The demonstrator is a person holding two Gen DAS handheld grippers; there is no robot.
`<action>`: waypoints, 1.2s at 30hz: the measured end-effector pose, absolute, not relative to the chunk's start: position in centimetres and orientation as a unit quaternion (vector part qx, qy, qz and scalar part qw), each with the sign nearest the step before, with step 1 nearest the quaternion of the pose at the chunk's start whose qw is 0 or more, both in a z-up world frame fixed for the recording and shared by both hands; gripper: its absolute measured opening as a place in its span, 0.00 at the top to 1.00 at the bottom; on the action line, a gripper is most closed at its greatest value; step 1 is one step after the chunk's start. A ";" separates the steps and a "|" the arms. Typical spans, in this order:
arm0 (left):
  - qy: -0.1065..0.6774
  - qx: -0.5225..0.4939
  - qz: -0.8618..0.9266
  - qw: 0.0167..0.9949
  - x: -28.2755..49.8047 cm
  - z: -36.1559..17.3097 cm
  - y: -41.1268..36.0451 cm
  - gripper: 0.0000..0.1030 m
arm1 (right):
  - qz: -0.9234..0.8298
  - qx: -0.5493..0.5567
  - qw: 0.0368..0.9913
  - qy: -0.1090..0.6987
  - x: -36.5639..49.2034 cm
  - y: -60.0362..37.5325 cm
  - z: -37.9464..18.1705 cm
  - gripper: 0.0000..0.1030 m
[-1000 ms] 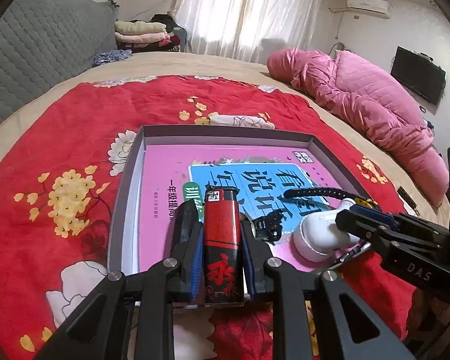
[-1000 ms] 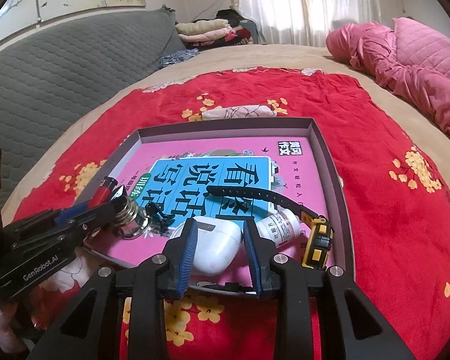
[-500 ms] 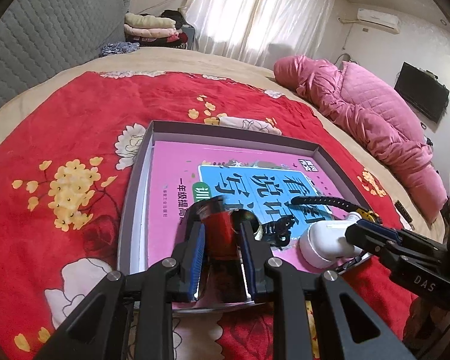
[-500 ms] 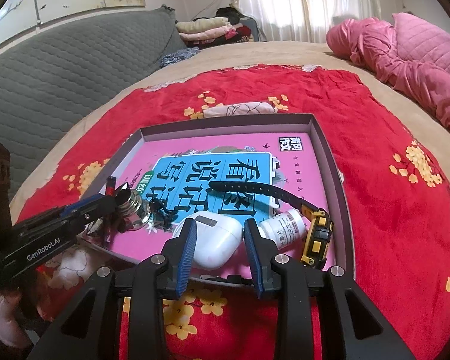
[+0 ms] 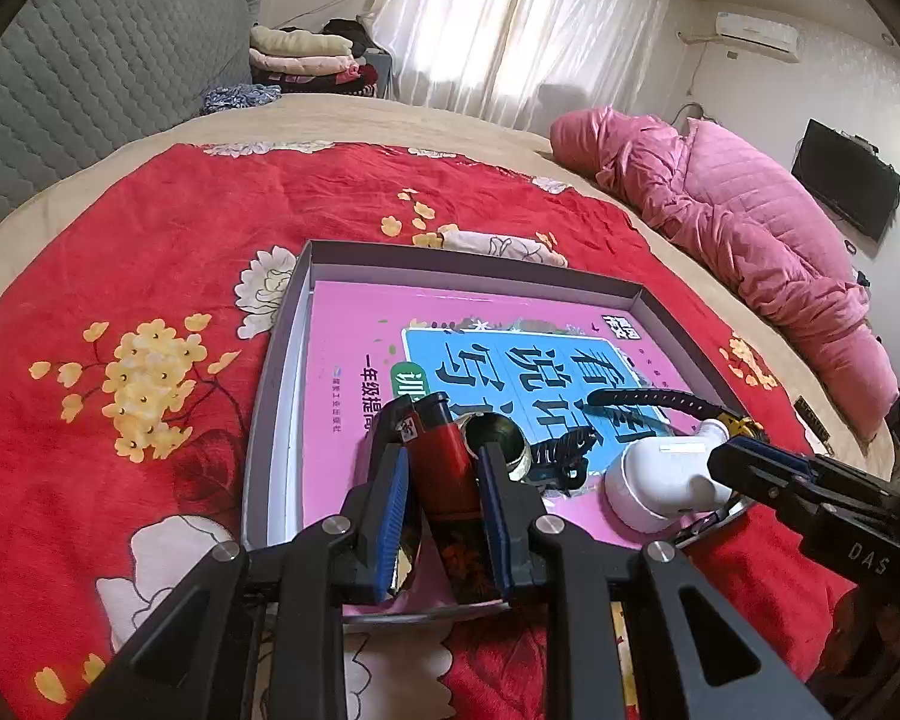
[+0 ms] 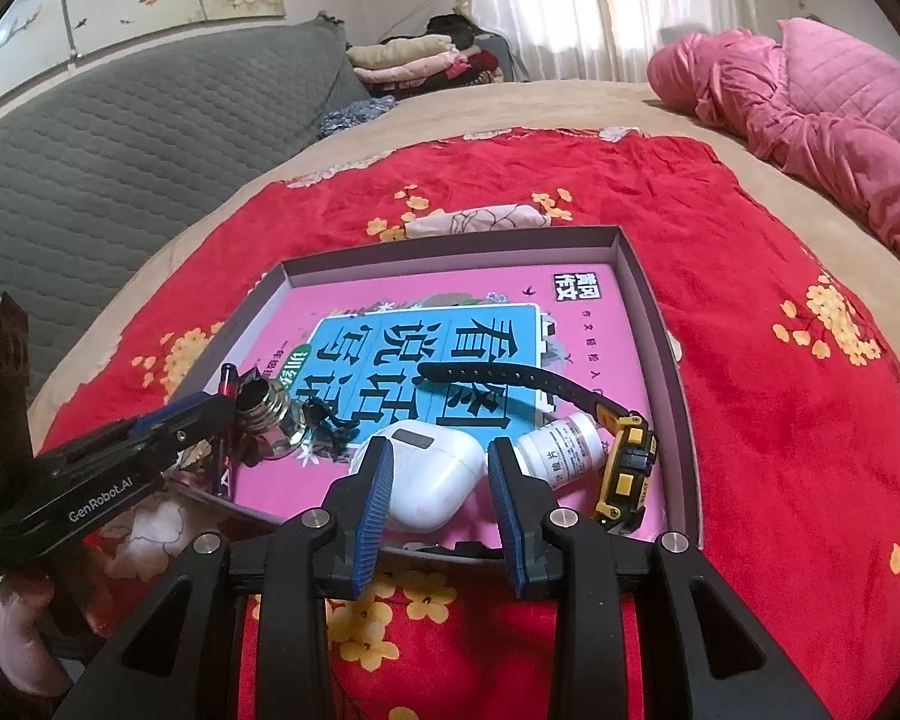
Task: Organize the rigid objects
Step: 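Open the right tool to release the earbuds case while the left tool releases the lighter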
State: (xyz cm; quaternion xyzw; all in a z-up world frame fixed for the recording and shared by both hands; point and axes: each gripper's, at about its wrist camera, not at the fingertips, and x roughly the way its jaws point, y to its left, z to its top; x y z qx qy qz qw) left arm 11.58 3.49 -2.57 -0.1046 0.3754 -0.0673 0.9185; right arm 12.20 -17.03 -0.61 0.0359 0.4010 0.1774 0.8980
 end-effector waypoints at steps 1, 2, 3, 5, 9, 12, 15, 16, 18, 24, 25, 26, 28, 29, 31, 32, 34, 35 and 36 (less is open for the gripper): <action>0.375 -0.103 -0.066 0.919 11.5 -2.6 3.5 0.77 | 0.176 0.037 0.898 0.401 12.2 -17.1 -0.5 0.67; 0.375 -0.101 -0.066 0.919 11.5 -2.5 3.4 0.77 | 0.176 0.037 0.898 0.401 12.2 -17.1 -0.5 0.67; 0.375 -0.098 -0.064 0.920 11.5 -2.5 3.3 0.76 | 0.175 0.038 0.898 0.401 12.2 -17.1 -0.4 0.67; 0.374 -0.095 -0.063 0.920 11.4 -2.4 3.3 0.76 | 0.174 0.039 0.899 0.401 12.2 -17.2 -0.3 0.67; 0.374 -0.088 -0.060 0.921 11.2 -2.2 3.2 0.76 | 0.171 0.037 0.899 0.401 12.1 -17.2 -0.1 0.67; 0.374 -0.081 -0.056 0.922 10.8 -1.9 3.2 0.75 | 0.169 0.036 0.899 0.402 11.9 -17.3 0.0 0.66; 0.375 -0.077 -0.058 0.922 10.4 -1.7 3.0 0.61 | 0.165 0.035 0.900 0.402 11.7 -17.4 0.1 0.66; 0.375 -0.074 -0.059 0.922 10.2 -1.7 2.8 0.57 | 0.164 0.036 0.900 0.402 11.6 -17.4 0.1 0.65; 0.373 -0.065 -0.058 0.924 9.8 -1.4 2.6 0.57 | 0.161 0.035 0.901 0.402 11.6 -17.5 0.2 0.63; 0.370 -0.053 -0.055 0.926 9.1 -0.9 2.3 0.57 | 0.161 0.036 0.903 0.397 11.0 -17.9 0.6 0.59; 0.369 -0.051 -0.055 0.926 9.0 -0.9 2.2 0.57 | 0.162 0.035 0.903 0.397 10.9 -17.9 0.7 0.59; 0.369 -0.050 -0.054 0.926 9.0 -0.8 2.2 0.57 | 0.161 0.033 0.903 0.396 10.8 -17.8 0.7 0.59; 0.368 -0.046 -0.051 0.927 8.8 -0.7 2.1 0.57 | 0.162 0.028 0.904 0.395 10.5 -17.8 0.8 0.58; 0.367 -0.044 -0.049 0.928 8.7 -0.6 2.0 0.57 | 0.162 0.028 0.904 0.394 10.4 -17.8 0.9 0.58; 0.367 -0.039 -0.047 0.928 8.5 -0.4 1.8 0.57 | 0.162 0.028 0.904 0.393 10.2 -17.9 1.0 0.58; 0.366 -0.039 -0.047 0.929 8.3 -0.3 1.7 0.57 | 0.162 0.027 0.905 0.392 10.1 -17.9 1.1 0.58; 0.368 -0.039 -0.049 0.928 8.2 -0.2 1.6 0.57 | 0.162 0.028 0.906 0.390 9.9 -17.9 1.3 0.57; 0.369 -0.040 -0.050 0.927 8.1 -0.1 1.6 0.57 | 0.162 0.028 0.906 0.389 9.9 -18.0 1.4 0.57; 0.369 -0.040 -0.051 0.927 7.9 0.0 1.5 0.57 | 0.161 0.029 0.907 0.388 9.8 -18.0 1.5 0.56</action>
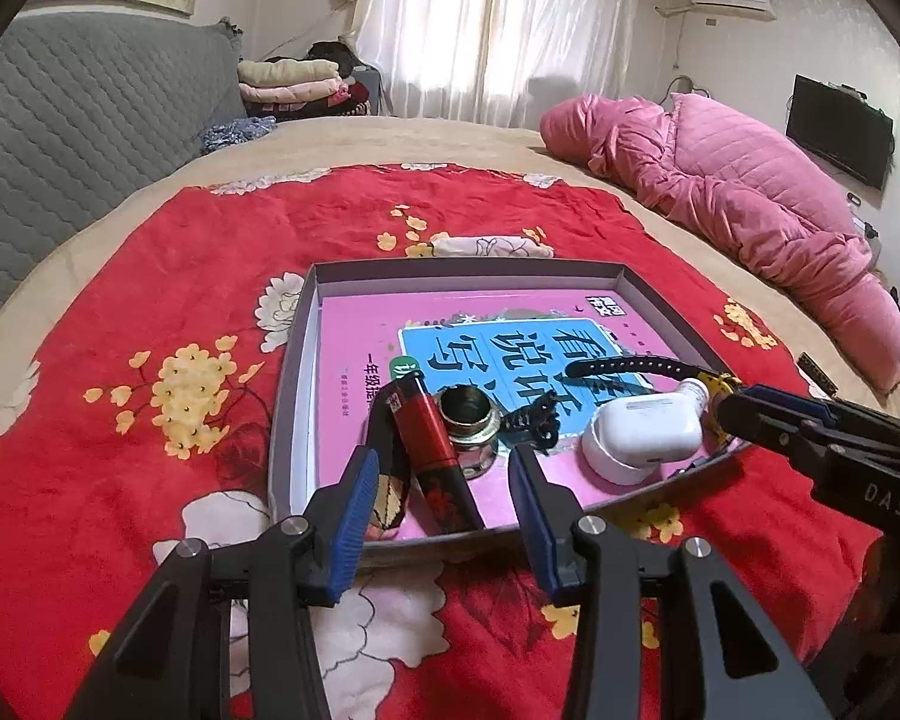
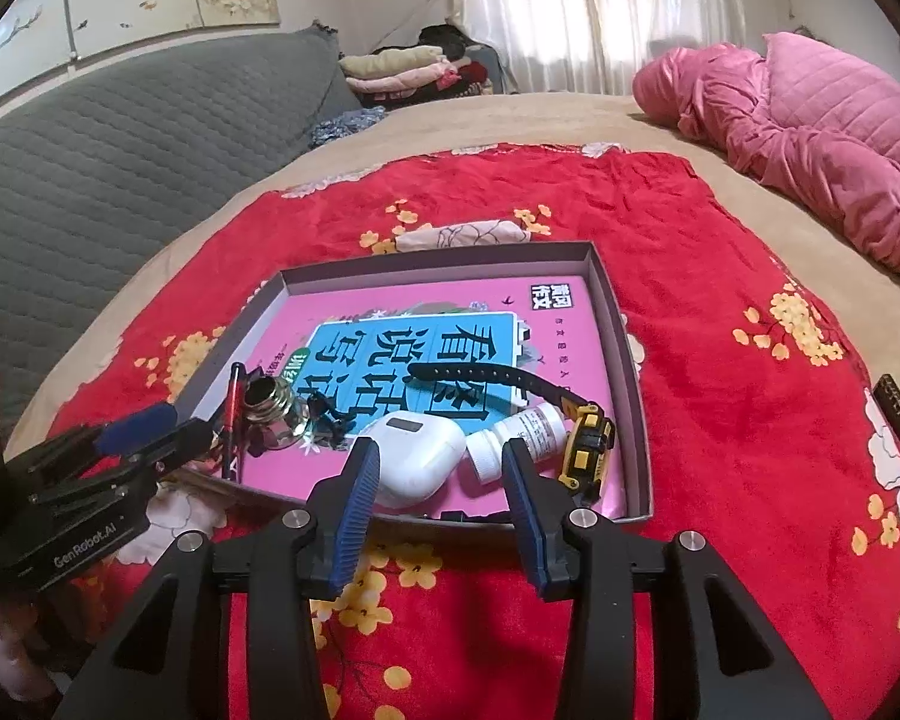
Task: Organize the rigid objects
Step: 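Open the right tool to release the earbuds case while the left tool releases the lighter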
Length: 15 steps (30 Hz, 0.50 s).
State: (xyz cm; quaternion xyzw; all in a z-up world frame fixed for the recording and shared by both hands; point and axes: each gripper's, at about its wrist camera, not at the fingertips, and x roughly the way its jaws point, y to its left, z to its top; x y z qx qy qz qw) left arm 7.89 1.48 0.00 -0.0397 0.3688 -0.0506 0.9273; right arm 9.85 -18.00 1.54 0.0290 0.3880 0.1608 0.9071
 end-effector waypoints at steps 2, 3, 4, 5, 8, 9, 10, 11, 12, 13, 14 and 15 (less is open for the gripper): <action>0.369 -0.038 -0.052 0.927 7.7 0.2 1.3 0.56 | 0.159 0.029 0.909 0.385 9.7 -18.1 1.8 0.51; 0.369 -0.038 -0.052 0.927 7.6 0.3 1.3 0.56 | 0.158 0.028 0.909 0.384 9.5 -18.1 1.9 0.49; 0.368 -0.038 -0.053 0.927 7.5 0.4 1.3 0.56 | 0.157 0.028 0.910 0.383 9.4 -18.1 2.0 0.49; 0.368 -0.038 -0.053 0.928 7.4 0.4 1.2 0.56 | 0.156 0.029 0.910 0.383 9.3 -18.2 2.0 0.48; 0.367 -0.038 -0.053 0.928 7.1 0.7 1.0 0.56 | 0.154 0.030 0.910 0.384 9.0 -18.3 2.0 0.45; 0.364 -0.039 -0.053 0.929 6.8 0.9 1.0 0.56 | 0.155 0.030 0.910 0.383 8.9 -18.4 2.1 0.44; 0.362 -0.040 -0.054 0.930 6.7 1.1 0.9 0.56 | 0.155 0.029 0.910 0.382 8.8 -18.4 2.2 0.42; 0.362 -0.042 -0.056 0.930 6.5 1.2 0.9 0.56 | 0.156 0.028 0.911 0.381 8.7 -18.4 2.3 0.41; 0.361 -0.043 -0.057 0.930 6.4 1.3 0.8 0.55 | 0.155 0.025 0.912 0.379 8.6 -18.4 2.4 0.39; 0.361 -0.043 -0.057 0.930 6.2 1.5 0.7 0.52 | 0.154 0.018 0.914 0.376 8.5 -18.3 2.6 0.37; 0.362 -0.043 -0.057 0.929 6.2 1.5 0.7 0.49 | 0.153 0.014 0.915 0.373 8.3 -18.3 2.8 0.36; 0.366 -0.046 -0.061 0.927 6.1 1.6 0.6 0.42 | 0.154 0.012 0.917 0.369 8.1 -18.2 3.0 0.35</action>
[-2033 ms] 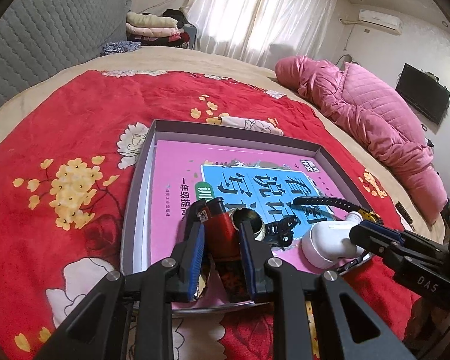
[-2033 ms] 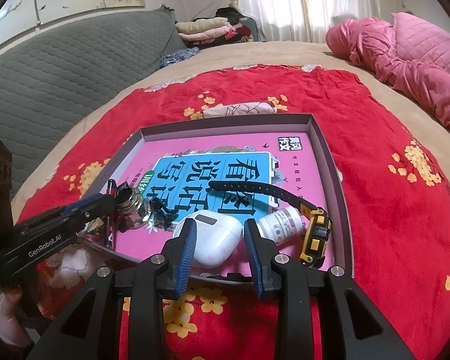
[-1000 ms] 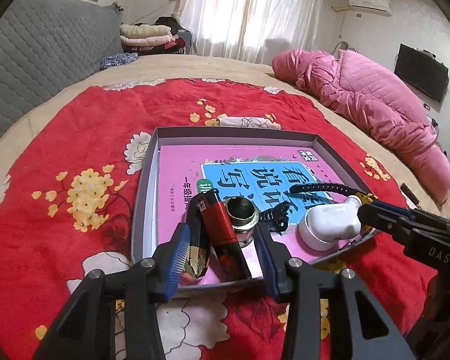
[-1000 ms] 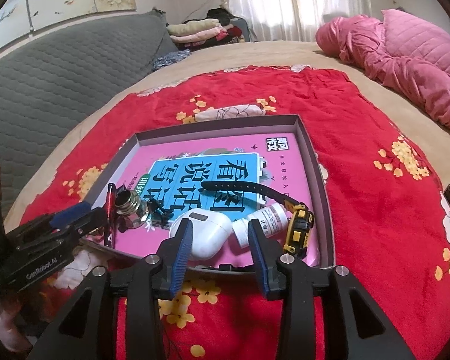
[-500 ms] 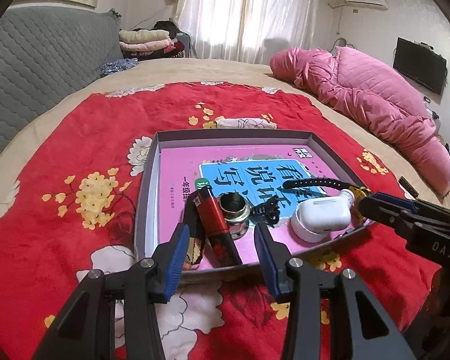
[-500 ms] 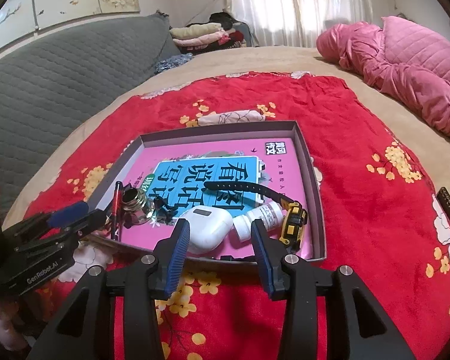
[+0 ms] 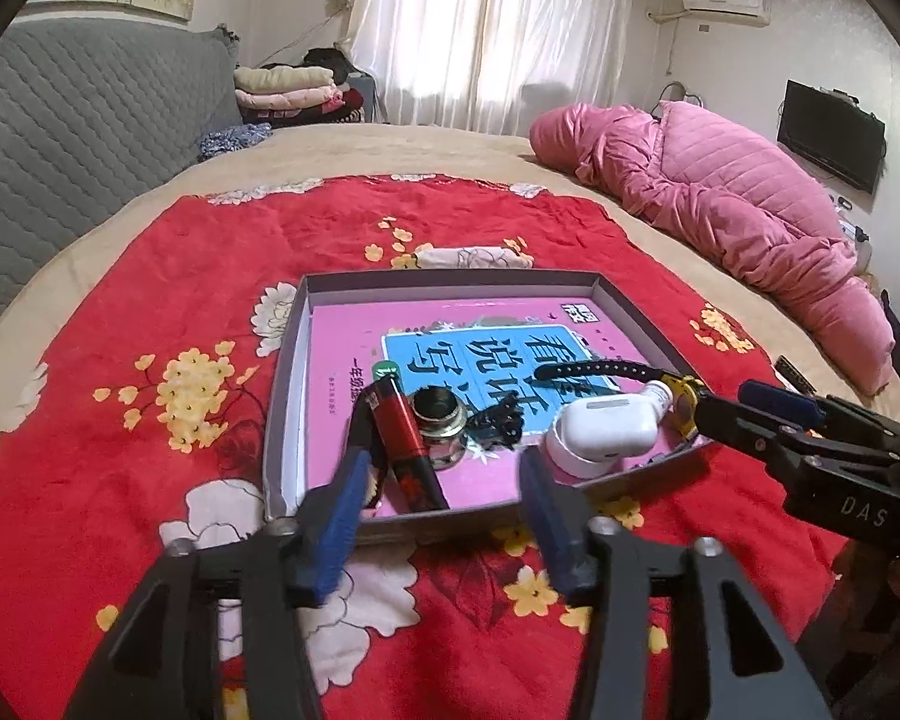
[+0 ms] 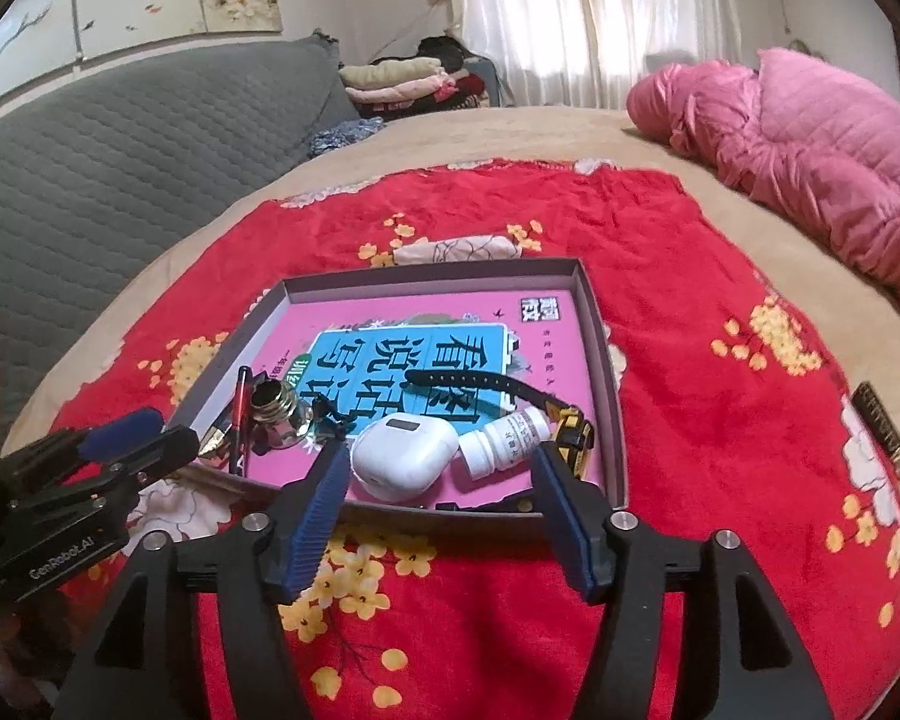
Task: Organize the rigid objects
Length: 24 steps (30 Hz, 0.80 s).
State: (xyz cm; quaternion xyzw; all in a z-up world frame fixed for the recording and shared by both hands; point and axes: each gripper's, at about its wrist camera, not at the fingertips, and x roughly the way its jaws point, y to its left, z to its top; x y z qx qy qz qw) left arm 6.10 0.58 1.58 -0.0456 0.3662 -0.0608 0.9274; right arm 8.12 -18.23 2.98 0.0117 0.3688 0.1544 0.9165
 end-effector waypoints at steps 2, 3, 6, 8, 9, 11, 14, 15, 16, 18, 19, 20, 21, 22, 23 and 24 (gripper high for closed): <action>0.372 -0.050 -0.065 0.924 6.0 1.6 0.6 0.38 | 0.155 0.012 0.917 0.366 7.9 -18.3 3.2 0.32; 0.373 -0.049 -0.064 0.924 5.8 1.7 0.5 0.38 | 0.156 0.012 0.918 0.365 7.8 -18.3 3.3 0.32; 0.370 -0.047 -0.060 0.926 5.4 2.1 0.2 0.38 | 0.157 0.010 0.919 0.362 7.4 -18.3 3.6 0.30; 0.367 -0.048 -0.057 0.927 5.2 2.4 0.3 0.38 | 0.158 0.012 0.919 0.360 7.3 -18.5 3.8 0.30; 0.364 -0.048 -0.054 0.928 5.0 2.6 0.3 0.38 | 0.158 0.013 0.920 0.359 7.2 -18.5 4.0 0.29; 0.362 -0.050 -0.051 0.930 4.7 2.9 0.3 0.38 | 0.159 0.018 0.922 0.352 6.8 -18.7 4.4 0.29; 0.364 -0.051 -0.044 0.929 4.4 3.1 0.4 0.38 | 0.162 0.017 0.924 0.347 6.3 -18.9 5.0 0.28; 0.365 -0.049 -0.041 0.929 4.3 3.2 0.4 0.38 | 0.162 0.016 0.925 0.344 6.0 -18.9 5.2 0.28; 0.365 -0.047 -0.038 0.929 4.2 3.3 0.3 0.38 | 0.162 0.017 0.925 0.342 5.8 -18.9 5.3 0.28; 0.361 -0.041 -0.031 0.931 3.8 3.6 0.2 0.38 | 0.162 0.017 0.926 0.340 5.3 -18.9 5.5 0.28; 0.356 -0.036 -0.025 0.933 3.6 4.0 0.1 0.38 | 0.162 0.016 0.926 0.340 5.1 -18.9 5.5 0.28; 0.354 -0.035 -0.024 0.934 3.4 4.1 0.0 0.38 | 0.163 0.015 0.926 0.341 5.0 -18.8 5.5 0.28; 0.352 -0.035 -0.024 0.935 3.1 4.4 0.0 0.38 | 0.162 0.012 0.926 0.342 4.7 -18.7 5.5 0.28; 0.351 -0.034 -0.023 0.935 3.0 4.6 -0.1 0.38 | 0.161 0.011 0.926 0.342 4.5 -18.6 5.5 0.28; 0.351 -0.033 -0.022 0.935 2.8 4.7 -0.1 0.37 | 0.160 0.012 0.926 0.342 4.3 -18.6 5.5 0.28; 0.352 -0.032 -0.021 0.935 2.6 4.9 -0.2 0.38 | 0.160 0.013 0.926 0.342 4.2 -18.6 5.5 0.28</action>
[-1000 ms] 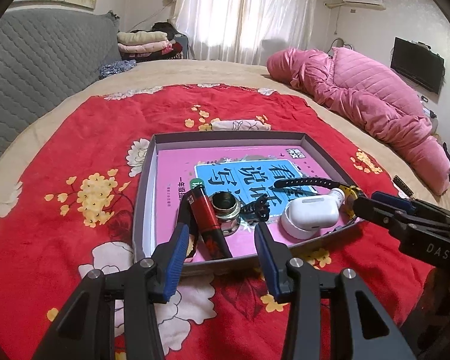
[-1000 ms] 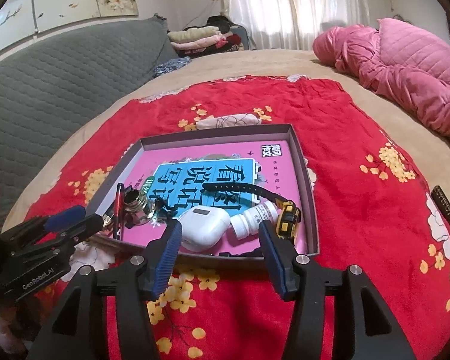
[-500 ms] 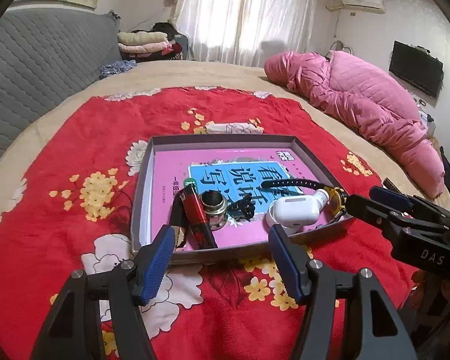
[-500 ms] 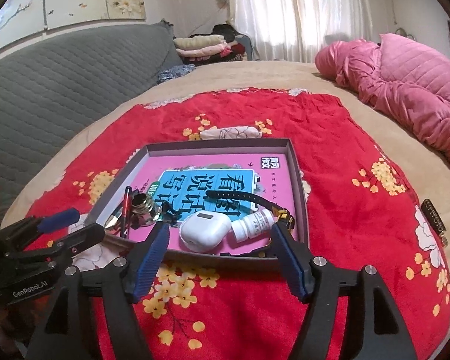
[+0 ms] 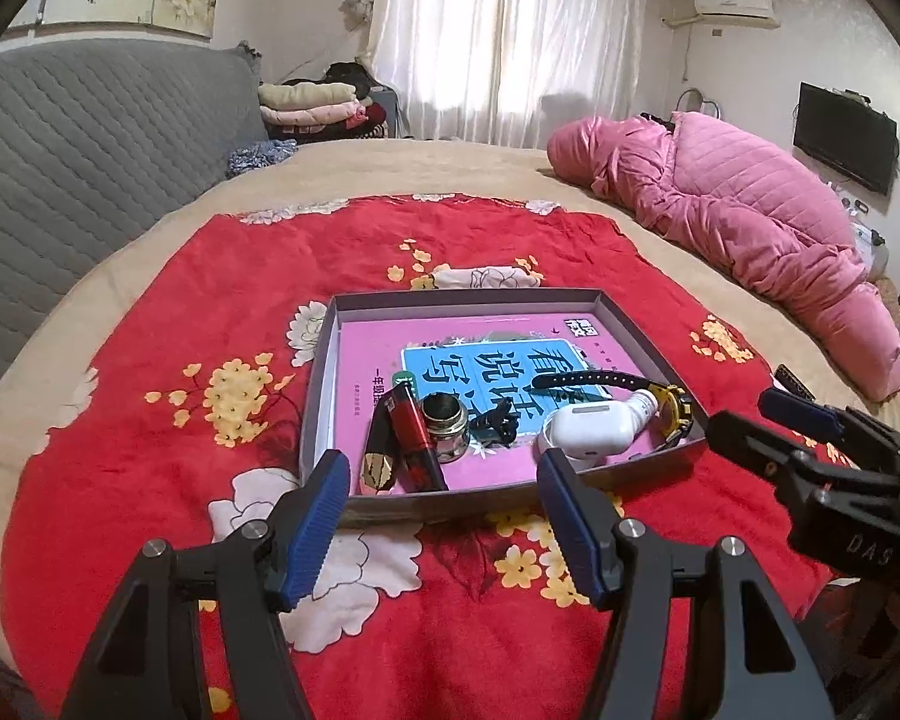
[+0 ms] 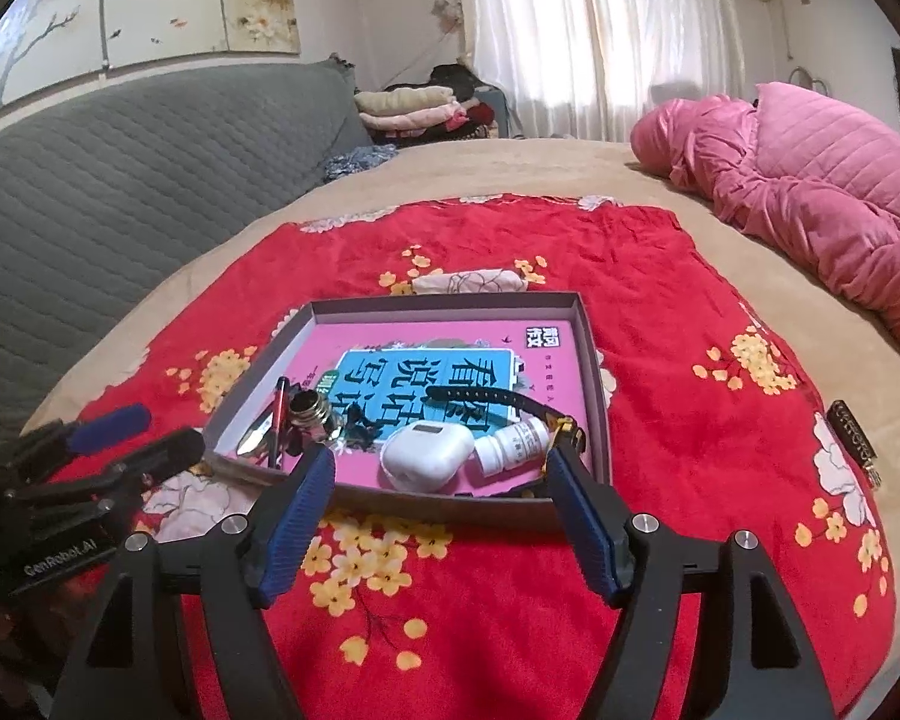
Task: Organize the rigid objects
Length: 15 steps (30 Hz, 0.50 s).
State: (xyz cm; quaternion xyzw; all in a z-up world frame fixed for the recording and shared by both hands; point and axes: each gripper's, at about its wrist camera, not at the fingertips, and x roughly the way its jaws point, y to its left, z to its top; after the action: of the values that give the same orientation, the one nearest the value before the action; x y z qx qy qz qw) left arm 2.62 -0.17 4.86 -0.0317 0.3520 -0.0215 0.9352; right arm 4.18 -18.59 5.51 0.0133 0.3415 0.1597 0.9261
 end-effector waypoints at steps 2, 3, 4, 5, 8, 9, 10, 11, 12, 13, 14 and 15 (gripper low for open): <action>0.354 -0.031 -0.021 0.934 2.4 4.9 -0.2 0.38 | 0.162 0.016 0.925 0.344 3.7 -18.5 5.4 0.28; 0.357 -0.031 -0.021 0.934 2.2 4.9 -0.3 0.38 | 0.163 0.015 0.924 0.346 3.5 -18.4 5.3 0.28; 0.360 -0.033 -0.020 0.932 2.2 4.9 -0.4 0.38 | 0.164 0.012 0.923 0.347 3.4 -18.4 5.1 0.28; 0.362 -0.034 -0.020 0.931 2.2 4.8 -0.4 0.38 | 0.164 0.007 0.923 0.347 3.2 -18.3 5.0 0.28; 0.372 -0.033 -0.013 0.928 2.0 4.7 -0.6 0.38 | 0.167 0.002 0.922 0.350 2.7 -18.0 4.7 0.27; 0.375 -0.030 -0.011 0.927 1.9 4.6 -0.7 0.38 | 0.170 0.003 0.921 0.349 2.5 -18.0 4.7 0.27; 0.376 -0.030 -0.011 0.926 1.8 4.5 -0.8 0.38 | 0.174 0.004 0.921 0.349 2.4 -18.0 4.6 0.27; 0.379 -0.029 -0.012 0.925 1.7 4.4 -0.9 0.38 | 0.178 0.004 0.920 0.349 2.2 -17.9 4.5 0.27; 0.384 -0.030 -0.012 0.923 1.6 4.1 -1.0 0.38 | 0.179 0.004 0.920 0.349 2.1 -18.0 4.5 0.27; 0.387 -0.032 -0.013 0.922 1.6 4.0 -1.0 0.38 | 0.179 0.005 0.920 0.348 2.0 -18.0 4.5 0.27; 0.390 -0.034 -0.015 0.920 1.4 3.8 -1.1 0.38 | 0.180 0.007 0.920 0.348 1.9 -18.0 4.6 0.27; 0.391 -0.035 -0.015 0.920 1.3 3.7 -1.1 0.38 | 0.179 0.007 0.921 0.346 1.9 -18.1 4.6 0.27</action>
State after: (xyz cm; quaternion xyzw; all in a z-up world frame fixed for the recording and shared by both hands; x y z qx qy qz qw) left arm 1.29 -1.14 3.75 -0.0346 0.3911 -0.0148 0.9196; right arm 1.88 -18.08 4.61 0.0075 0.3463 0.1794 0.9208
